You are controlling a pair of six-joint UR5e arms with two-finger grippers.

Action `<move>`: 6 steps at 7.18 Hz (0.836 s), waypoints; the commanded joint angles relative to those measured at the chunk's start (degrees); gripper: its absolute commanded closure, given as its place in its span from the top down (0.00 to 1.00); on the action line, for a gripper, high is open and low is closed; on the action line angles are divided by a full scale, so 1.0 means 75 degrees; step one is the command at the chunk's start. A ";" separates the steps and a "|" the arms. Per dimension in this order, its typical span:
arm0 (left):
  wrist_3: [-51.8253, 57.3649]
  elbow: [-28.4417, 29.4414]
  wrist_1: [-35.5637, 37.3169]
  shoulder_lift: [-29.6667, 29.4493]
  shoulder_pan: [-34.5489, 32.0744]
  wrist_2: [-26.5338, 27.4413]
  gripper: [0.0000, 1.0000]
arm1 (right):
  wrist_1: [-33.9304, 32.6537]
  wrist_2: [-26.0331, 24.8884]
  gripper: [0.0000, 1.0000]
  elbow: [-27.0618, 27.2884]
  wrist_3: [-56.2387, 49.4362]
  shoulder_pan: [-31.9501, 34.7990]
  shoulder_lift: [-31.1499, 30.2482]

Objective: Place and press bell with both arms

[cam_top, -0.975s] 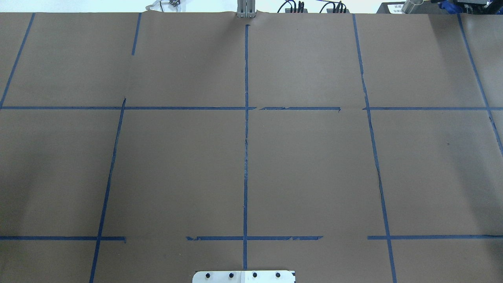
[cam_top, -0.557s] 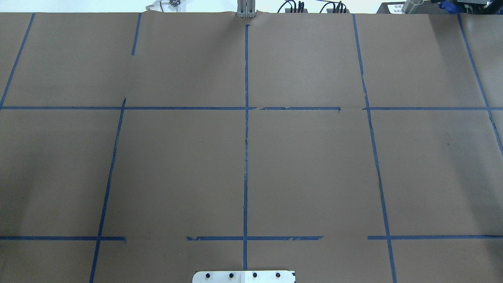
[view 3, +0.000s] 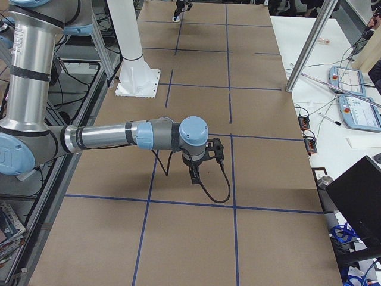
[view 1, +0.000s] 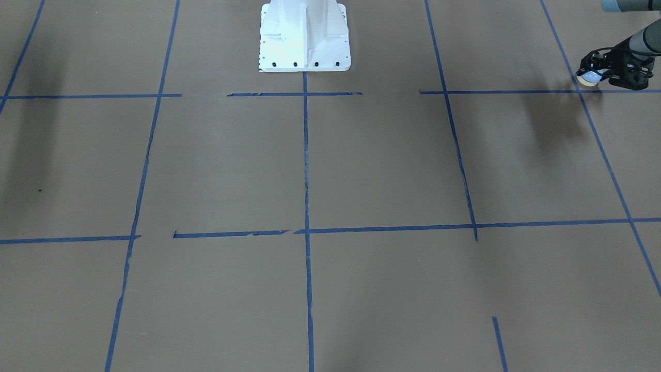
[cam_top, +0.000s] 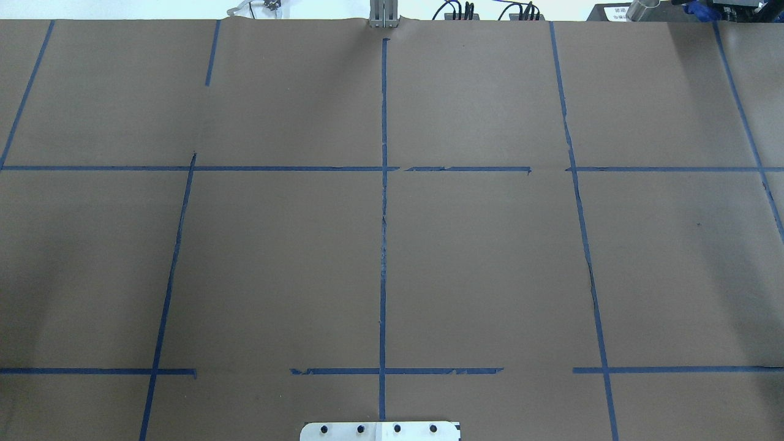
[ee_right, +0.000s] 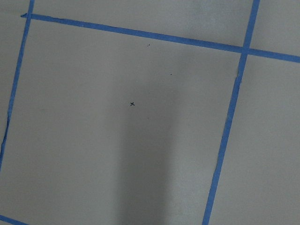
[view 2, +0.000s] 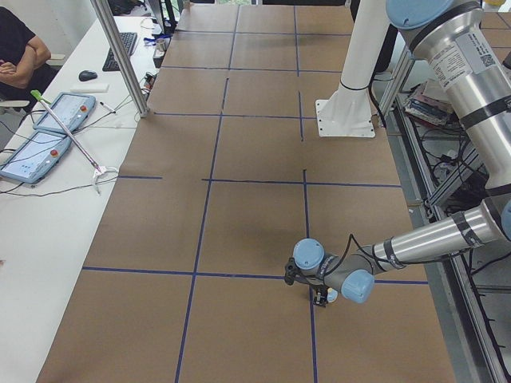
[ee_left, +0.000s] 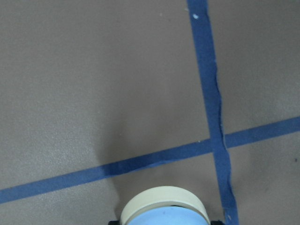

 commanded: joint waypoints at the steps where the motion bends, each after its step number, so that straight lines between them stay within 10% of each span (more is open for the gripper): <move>1: -0.1018 -0.1121 -0.0344 -0.0009 0.0008 -0.0129 0.13 | -0.0013 0.0010 1.00 0.0116 0.0013 0.0000 -0.0010; 3: -0.2774 -0.2461 -0.0321 -0.0660 0.0008 -0.0900 0.13 | -0.0013 0.0010 1.00 0.0104 0.0013 0.0000 -0.0010; 6: -0.5084 -0.2303 0.0399 -0.3759 0.0218 -0.0962 0.13 | -0.0001 0.0010 1.00 0.0058 0.0013 0.0000 -0.0010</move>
